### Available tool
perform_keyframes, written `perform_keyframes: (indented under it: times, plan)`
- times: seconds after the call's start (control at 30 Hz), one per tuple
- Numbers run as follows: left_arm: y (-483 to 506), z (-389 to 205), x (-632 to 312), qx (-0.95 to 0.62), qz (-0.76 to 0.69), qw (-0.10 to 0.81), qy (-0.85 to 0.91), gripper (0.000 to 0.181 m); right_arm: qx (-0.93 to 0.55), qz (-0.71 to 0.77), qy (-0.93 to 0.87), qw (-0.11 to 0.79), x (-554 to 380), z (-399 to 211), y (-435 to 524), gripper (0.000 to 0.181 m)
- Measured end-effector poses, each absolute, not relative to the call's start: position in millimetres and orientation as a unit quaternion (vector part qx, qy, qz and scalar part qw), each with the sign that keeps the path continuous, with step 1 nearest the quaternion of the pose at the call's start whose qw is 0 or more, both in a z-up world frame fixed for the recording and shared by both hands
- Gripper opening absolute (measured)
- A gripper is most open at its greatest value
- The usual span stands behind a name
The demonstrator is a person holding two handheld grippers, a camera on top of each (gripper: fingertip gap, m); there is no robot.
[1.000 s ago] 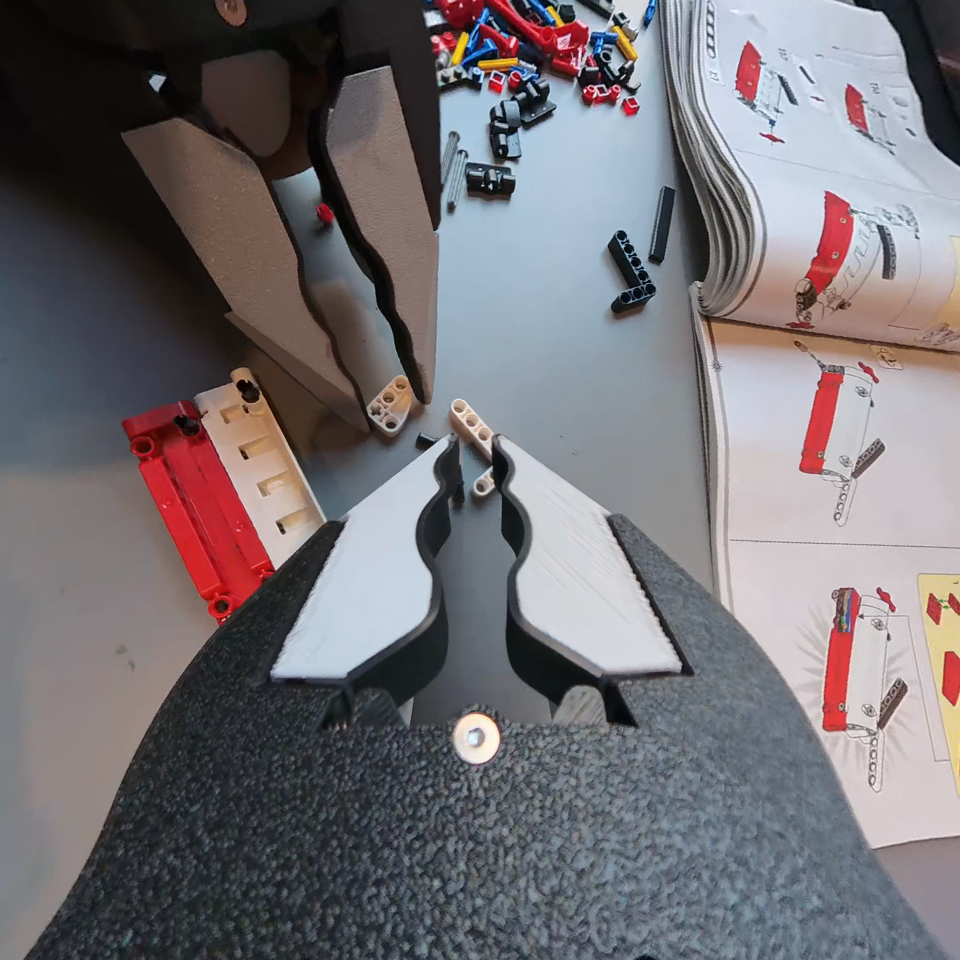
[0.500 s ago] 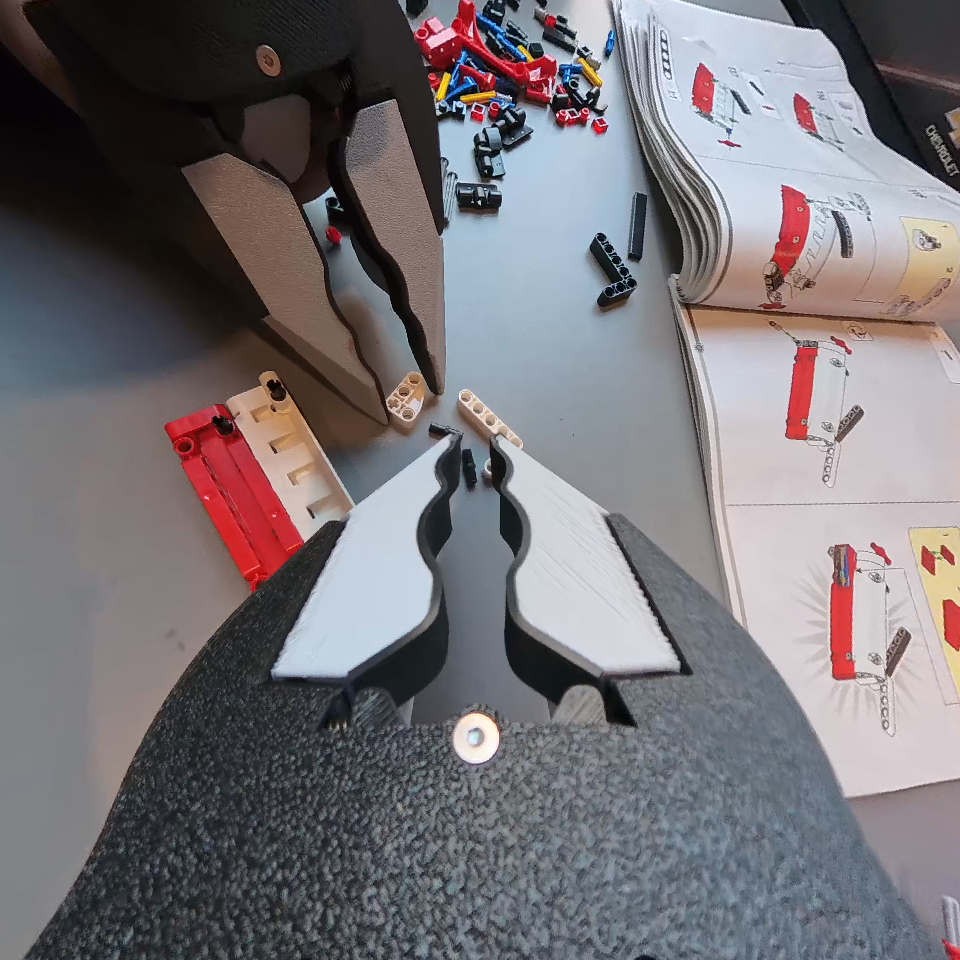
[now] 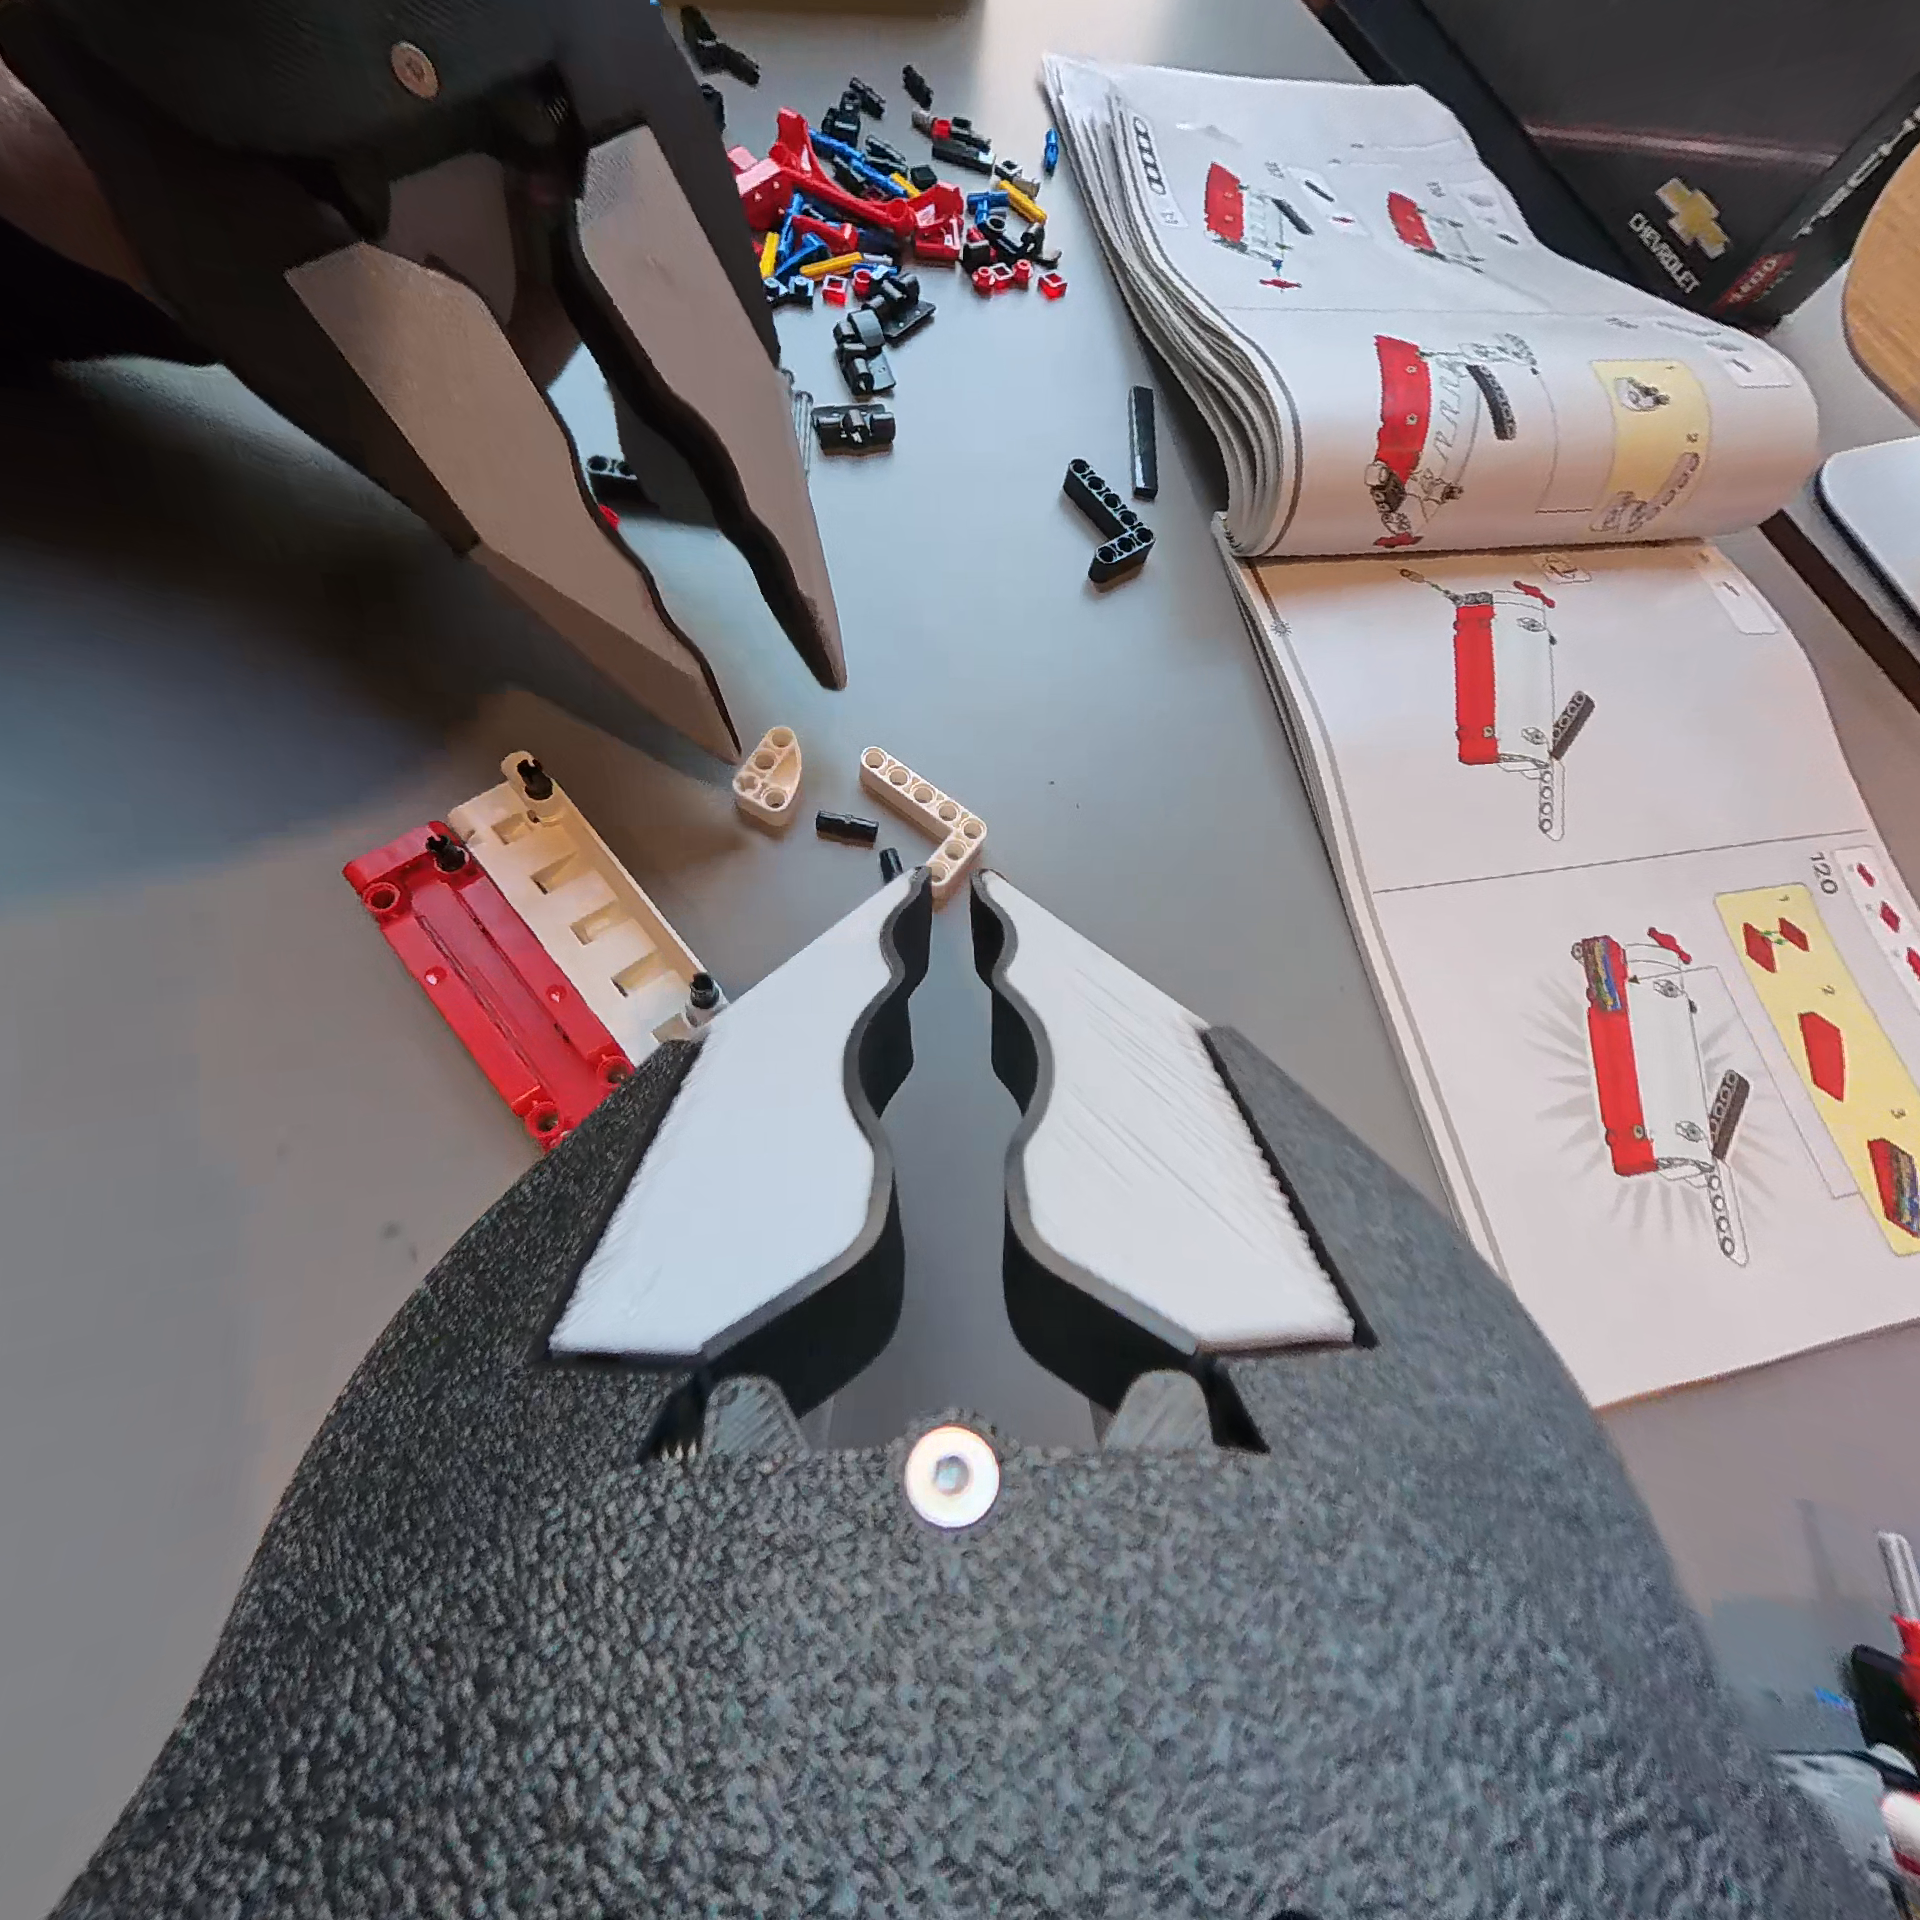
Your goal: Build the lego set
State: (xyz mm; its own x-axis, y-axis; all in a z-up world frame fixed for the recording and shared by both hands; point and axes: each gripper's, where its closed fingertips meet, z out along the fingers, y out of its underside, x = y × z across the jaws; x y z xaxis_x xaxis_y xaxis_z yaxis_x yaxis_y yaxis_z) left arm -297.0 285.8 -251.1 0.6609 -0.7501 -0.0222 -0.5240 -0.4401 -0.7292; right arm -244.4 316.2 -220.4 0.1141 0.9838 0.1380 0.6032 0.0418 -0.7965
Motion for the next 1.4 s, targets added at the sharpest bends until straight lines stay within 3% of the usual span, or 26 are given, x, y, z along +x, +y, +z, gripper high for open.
perform_keyframes:
  times: [0.8,1.4]
  plan:
    - [283.4,-271.0,-297.4,-0.852,-0.139,0.331,0.382,0.022,-0.653,0.254,-0.597,0.391,-228.8,-215.2,312.5,0.004]
    - [272.7,-255.9,-324.6,-0.862,-0.13,0.354,0.34,0.022,-0.655,0.262,-0.584,0.401,-229.3,-212.1,311.8,0.004]
